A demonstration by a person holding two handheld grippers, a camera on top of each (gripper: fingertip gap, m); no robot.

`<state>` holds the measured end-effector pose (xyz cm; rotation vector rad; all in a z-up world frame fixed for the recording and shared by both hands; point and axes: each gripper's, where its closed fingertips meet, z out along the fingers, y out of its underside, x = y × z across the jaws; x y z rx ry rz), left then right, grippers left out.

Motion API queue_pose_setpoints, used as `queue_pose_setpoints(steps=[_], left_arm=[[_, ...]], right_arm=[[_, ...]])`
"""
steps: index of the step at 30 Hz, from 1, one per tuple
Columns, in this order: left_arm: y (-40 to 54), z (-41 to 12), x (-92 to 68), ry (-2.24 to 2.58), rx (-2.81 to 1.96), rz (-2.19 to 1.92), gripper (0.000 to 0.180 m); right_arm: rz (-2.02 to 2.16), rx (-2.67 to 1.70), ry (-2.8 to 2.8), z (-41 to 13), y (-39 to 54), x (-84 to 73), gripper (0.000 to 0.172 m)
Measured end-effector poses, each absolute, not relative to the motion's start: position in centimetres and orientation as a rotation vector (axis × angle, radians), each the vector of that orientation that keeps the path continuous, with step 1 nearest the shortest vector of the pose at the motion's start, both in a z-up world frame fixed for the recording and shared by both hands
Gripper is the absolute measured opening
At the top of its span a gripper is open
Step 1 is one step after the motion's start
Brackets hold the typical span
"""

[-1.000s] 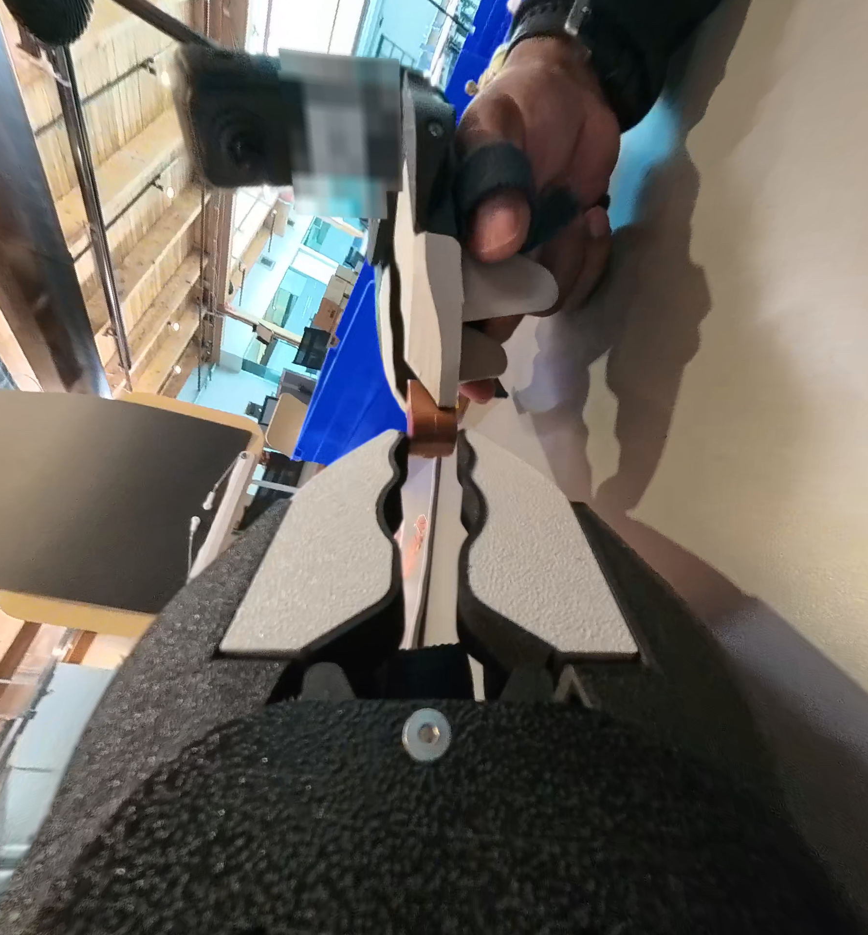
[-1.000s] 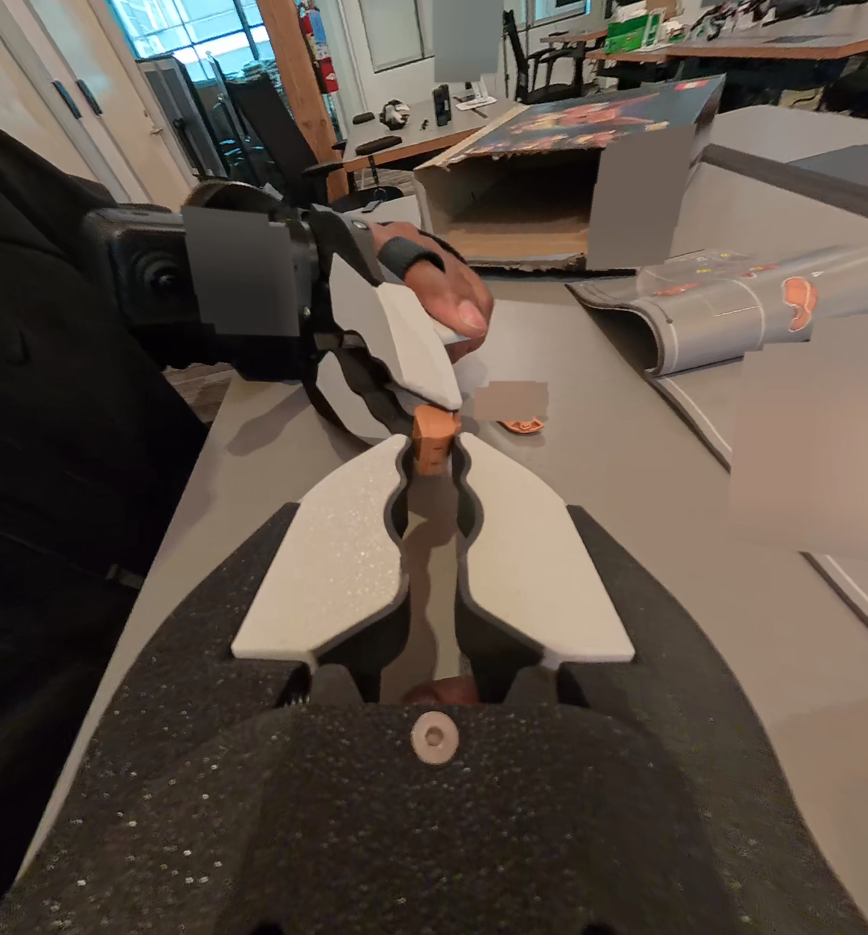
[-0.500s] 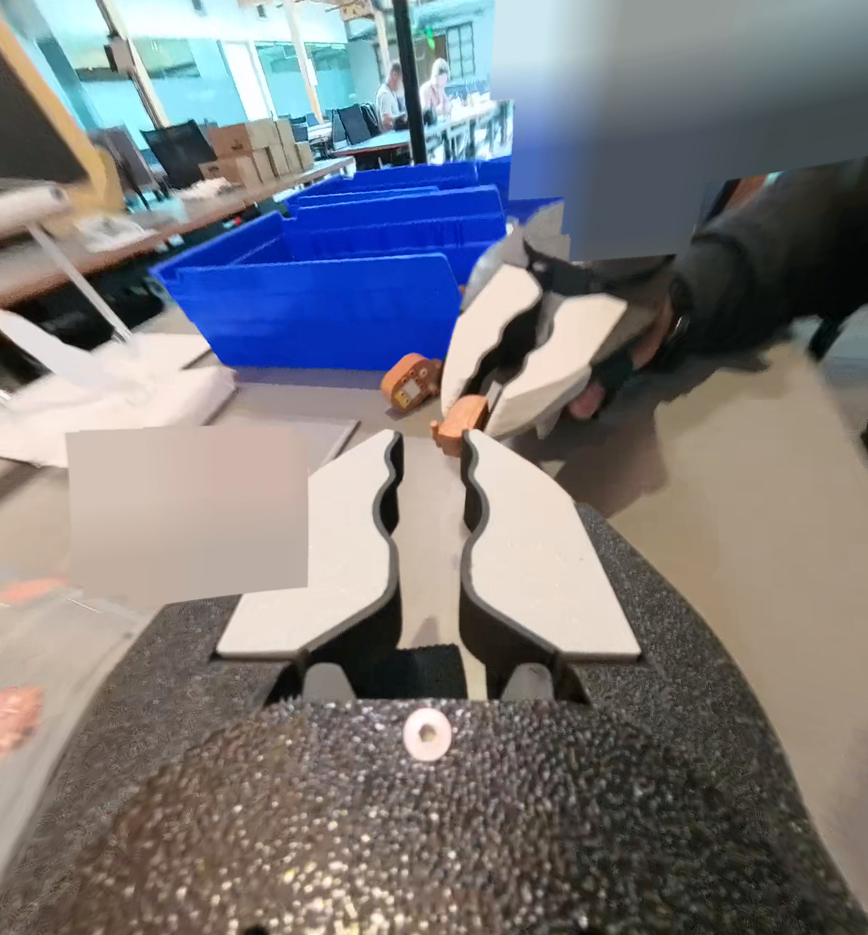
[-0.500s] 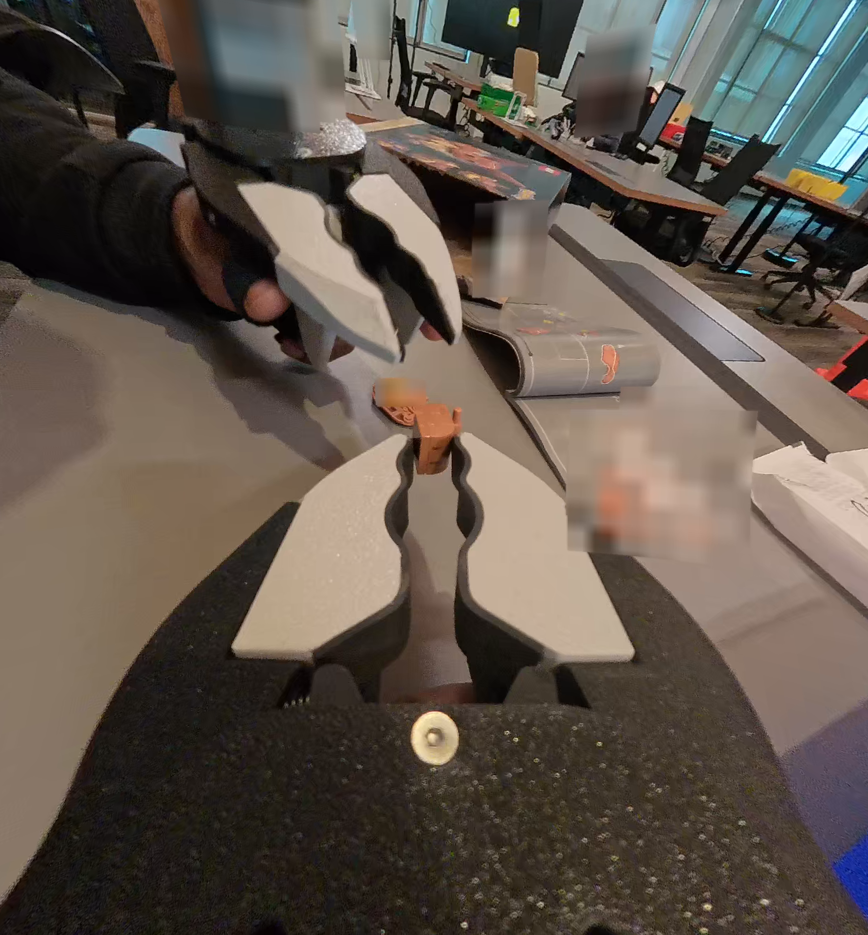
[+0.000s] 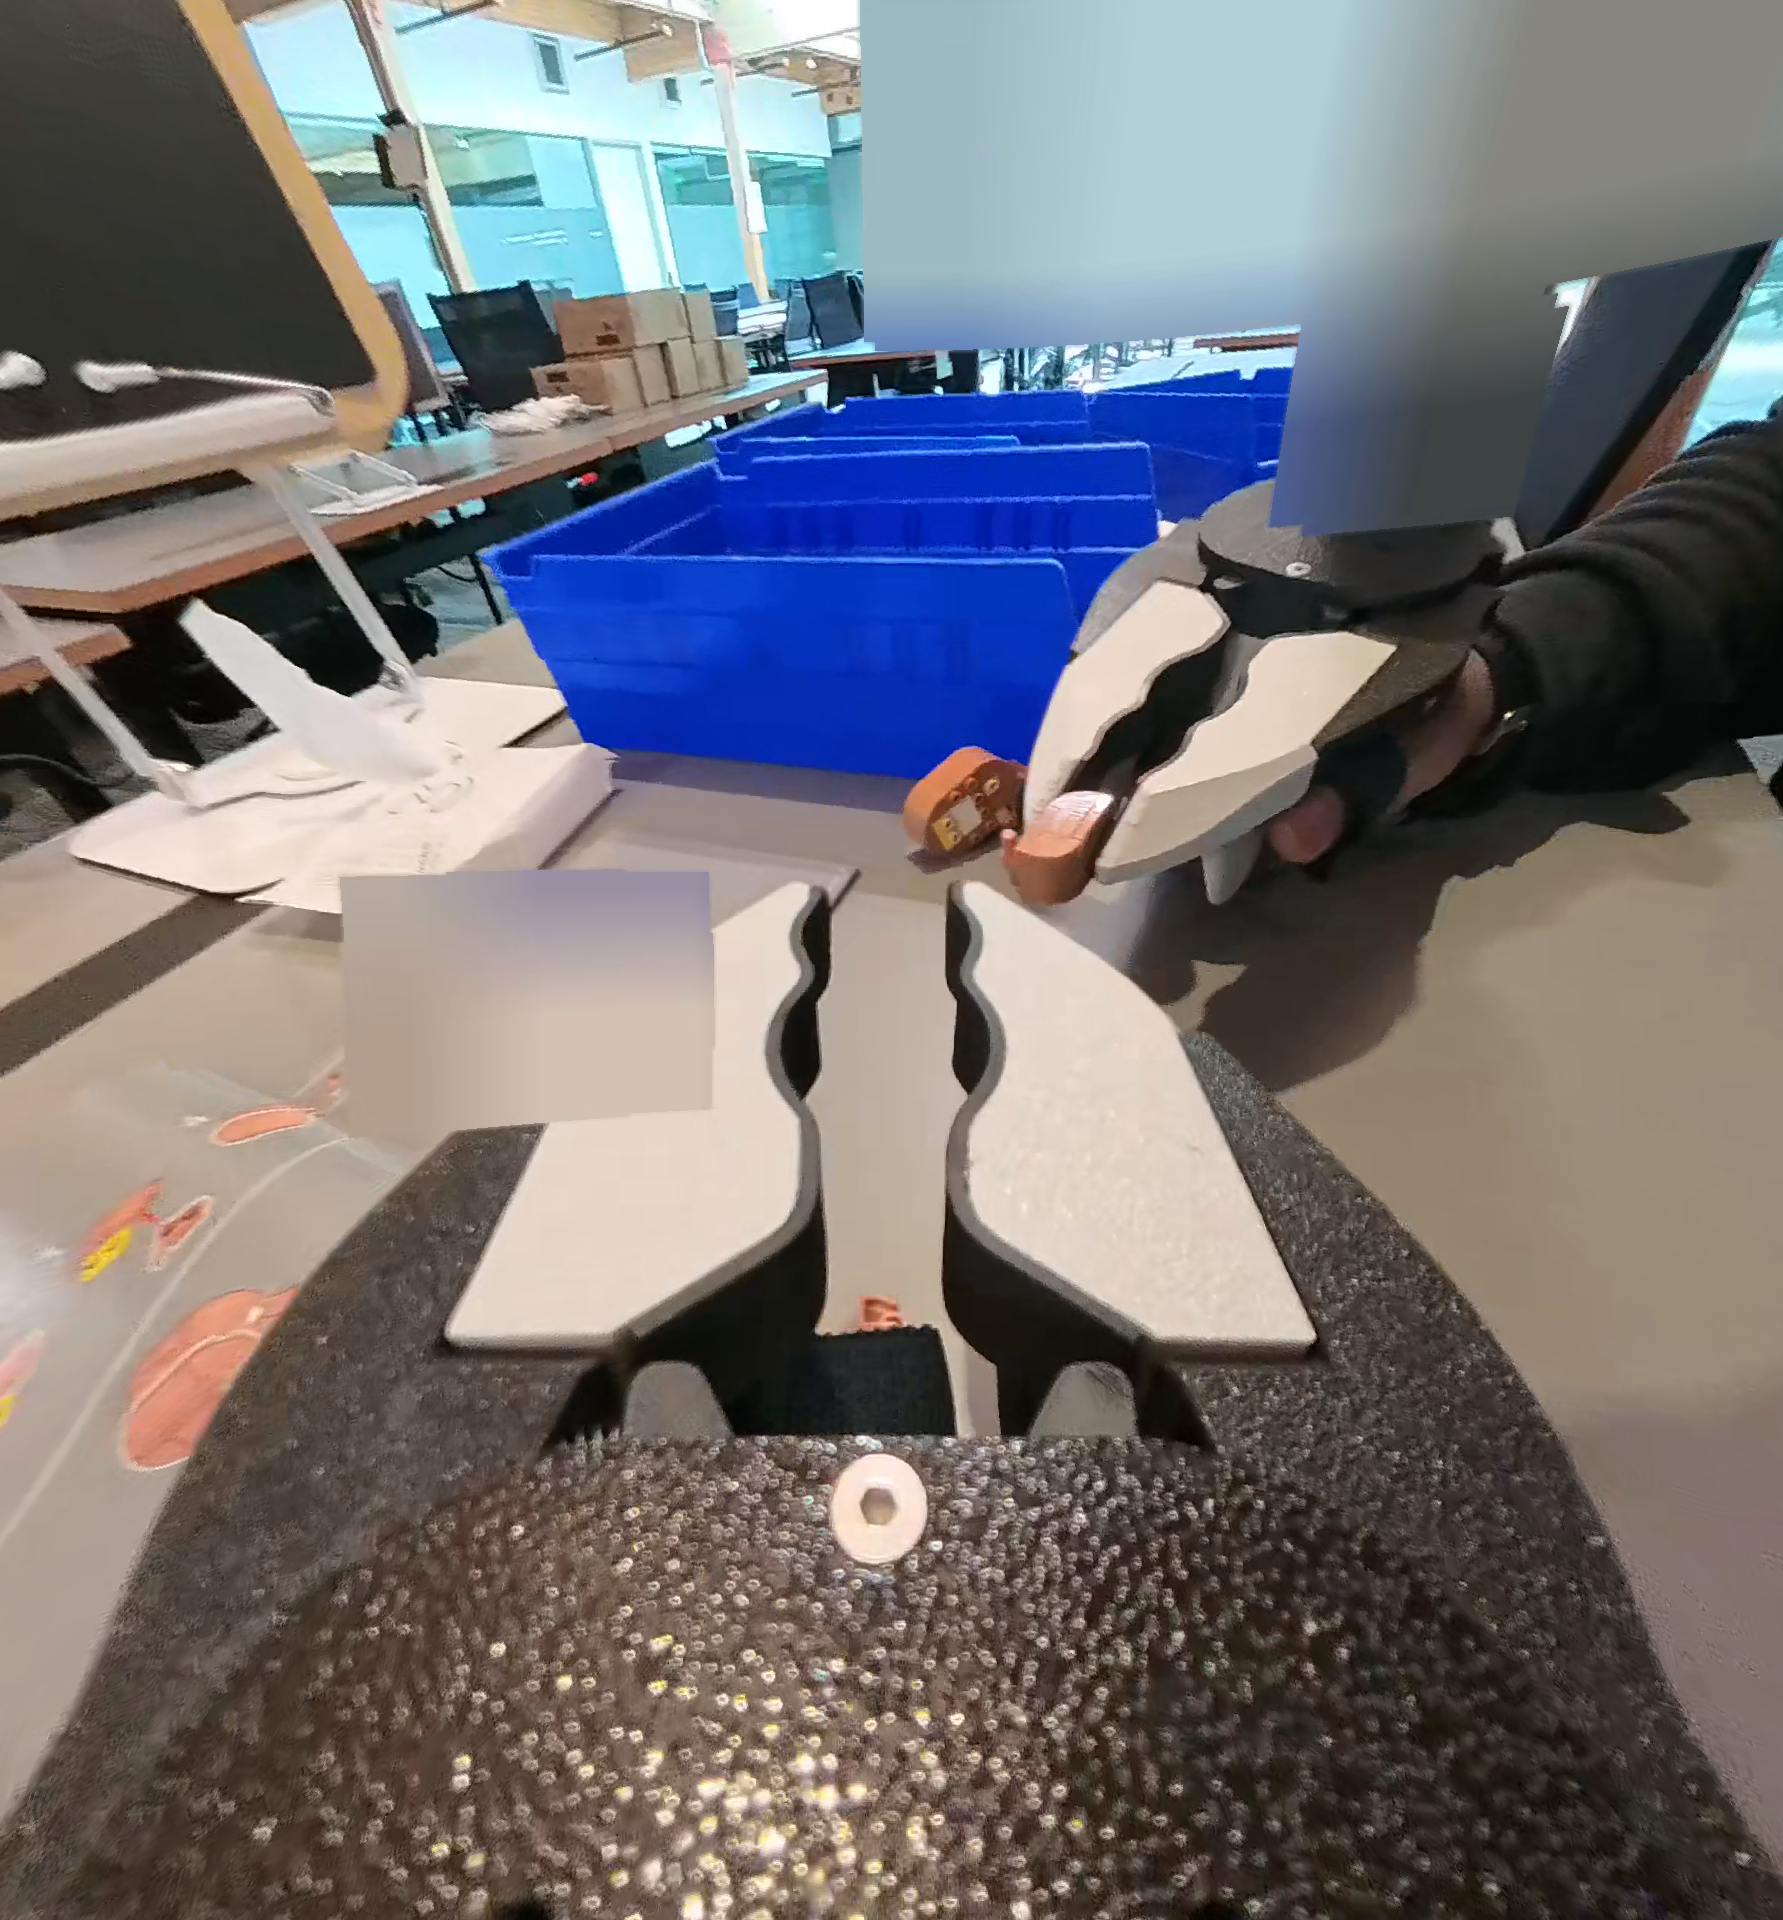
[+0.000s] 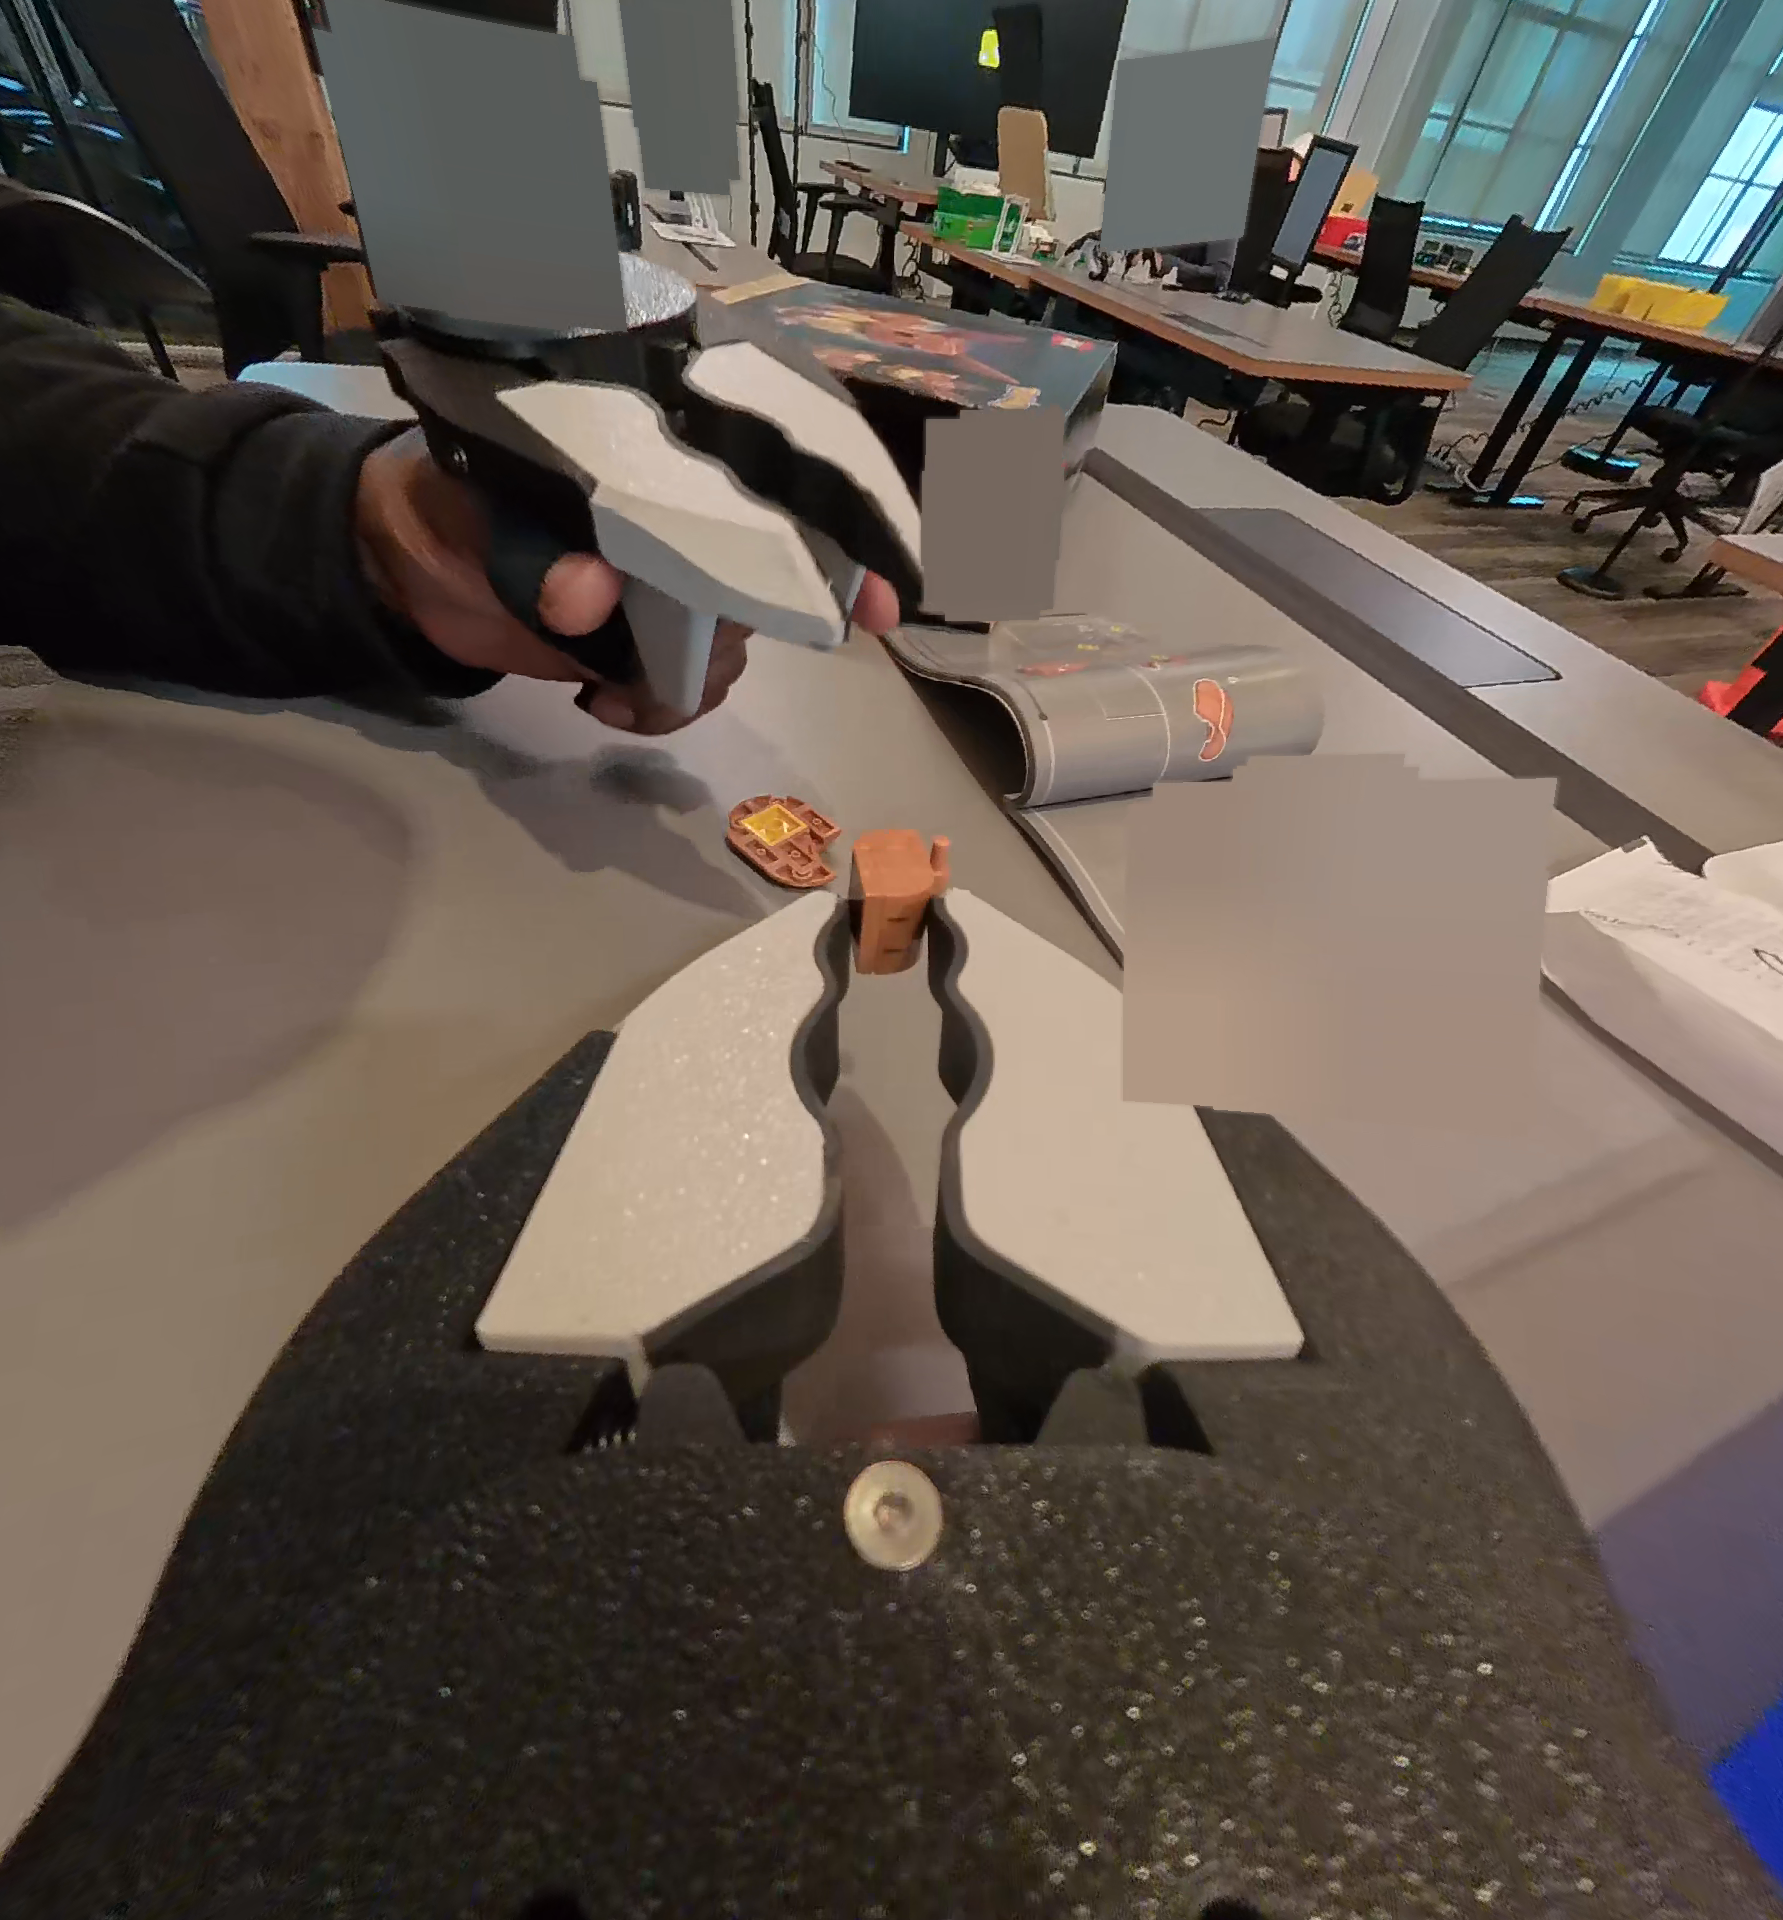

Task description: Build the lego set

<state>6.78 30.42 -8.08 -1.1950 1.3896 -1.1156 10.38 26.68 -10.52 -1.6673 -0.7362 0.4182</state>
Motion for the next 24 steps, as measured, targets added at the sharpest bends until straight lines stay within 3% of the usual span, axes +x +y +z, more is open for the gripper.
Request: queue_pose_setpoints(steps=[10, 24], left_arm=[[35.1, -7.4, 4.9, 1.310, -1.276, -0.936, 0.019], [34.7, -13.9, 4.6, 1.613, -1.467, -0.676, 0.018]], right_arm=[[0.338, -1.688, -0.790, -11.3, 26.6, 10.2, 0.014], [0.105, -1.903, -1.100, -16.5, 25.2, 9.5, 0.013]])
